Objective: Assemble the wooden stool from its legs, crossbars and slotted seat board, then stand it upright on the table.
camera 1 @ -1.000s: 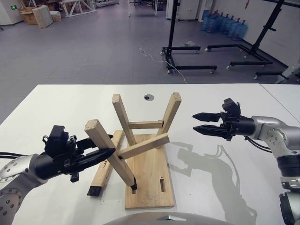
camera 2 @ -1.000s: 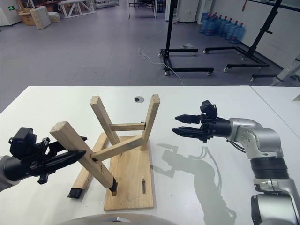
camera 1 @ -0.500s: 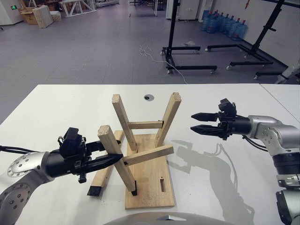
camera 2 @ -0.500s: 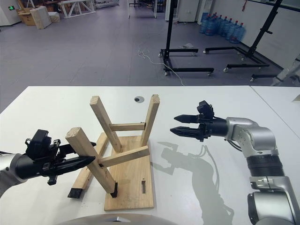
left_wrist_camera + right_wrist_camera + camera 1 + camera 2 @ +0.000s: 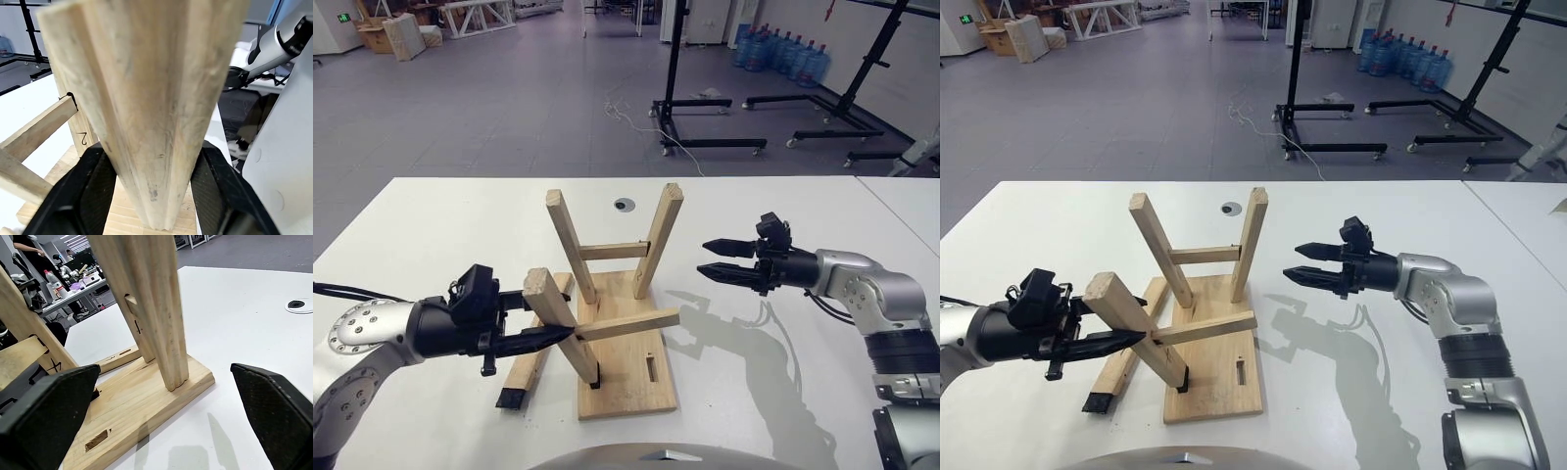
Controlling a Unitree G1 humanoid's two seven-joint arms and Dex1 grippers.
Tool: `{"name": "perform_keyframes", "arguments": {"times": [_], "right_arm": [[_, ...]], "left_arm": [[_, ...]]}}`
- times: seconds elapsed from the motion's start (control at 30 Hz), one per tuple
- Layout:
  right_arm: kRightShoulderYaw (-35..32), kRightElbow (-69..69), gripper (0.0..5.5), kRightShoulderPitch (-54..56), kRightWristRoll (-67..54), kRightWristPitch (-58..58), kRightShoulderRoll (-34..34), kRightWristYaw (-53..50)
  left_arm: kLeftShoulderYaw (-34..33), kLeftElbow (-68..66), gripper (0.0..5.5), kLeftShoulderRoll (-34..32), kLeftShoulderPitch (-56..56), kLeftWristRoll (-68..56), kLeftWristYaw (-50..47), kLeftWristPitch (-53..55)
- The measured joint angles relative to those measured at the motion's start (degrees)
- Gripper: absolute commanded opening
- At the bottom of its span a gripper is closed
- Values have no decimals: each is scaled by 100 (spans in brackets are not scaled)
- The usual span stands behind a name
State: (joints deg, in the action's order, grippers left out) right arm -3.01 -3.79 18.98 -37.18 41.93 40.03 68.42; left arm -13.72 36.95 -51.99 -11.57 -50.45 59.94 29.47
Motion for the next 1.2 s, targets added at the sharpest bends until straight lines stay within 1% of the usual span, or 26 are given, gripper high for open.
{"name": "perform_keyframes", "arguments": {"times": [0.23,0.43,0.63,0.67,0.7,0.77,0.8,0.9,0.97,1.07,1.13,1.2], "right_arm": [[-129,190,491,-157,-8,41,-63,-148],[-144,205,491,-165,-7,43,-84,-195],[-147,213,491,-210,-6,42,-126,-264],[-147,216,491,-210,-6,43,-150,-276],[-148,224,491,-212,-6,43,-194,-306],[-154,264,491,-221,-10,49,-232,-348],[-165,272,491,-229,-10,51,-258,-400],[-168,277,491,-233,-11,54,-350,-487],[-199,281,491,-234,-15,53,-384,-545],[-265,299,491,-306,-73,50,-434,-619],[-366,357,491,-434,-110,49,-446,-700],[-452,466,491,-583,-161,50,-449,-753]], "left_arm": [[-72,459,207,-134,-330,168,-260,-54],[289,816,207,-124,-873,922,-506,-817],[483,796,206,-116,-1055,1105,-720,-1277],[504,778,243,-117,-1053,1107,-728,-1305],[552,742,250,-134,-1024,1154,-755,-1311],[899,198,277,-374,-1136,1835,-871,-780],[939,-253,290,-410,-1108,2078,-999,-527],[905,-484,336,-359,-653,2179,-1111,-501],[833,-574,354,-269,-531,2214,-1172,-495],[615,-387,397,-216,-720,2230,-1303,-417],[408,-257,422,-83,-985,2382,-1601,-245],[156,27,453,184,-1272,2367,-2079,203]]}}
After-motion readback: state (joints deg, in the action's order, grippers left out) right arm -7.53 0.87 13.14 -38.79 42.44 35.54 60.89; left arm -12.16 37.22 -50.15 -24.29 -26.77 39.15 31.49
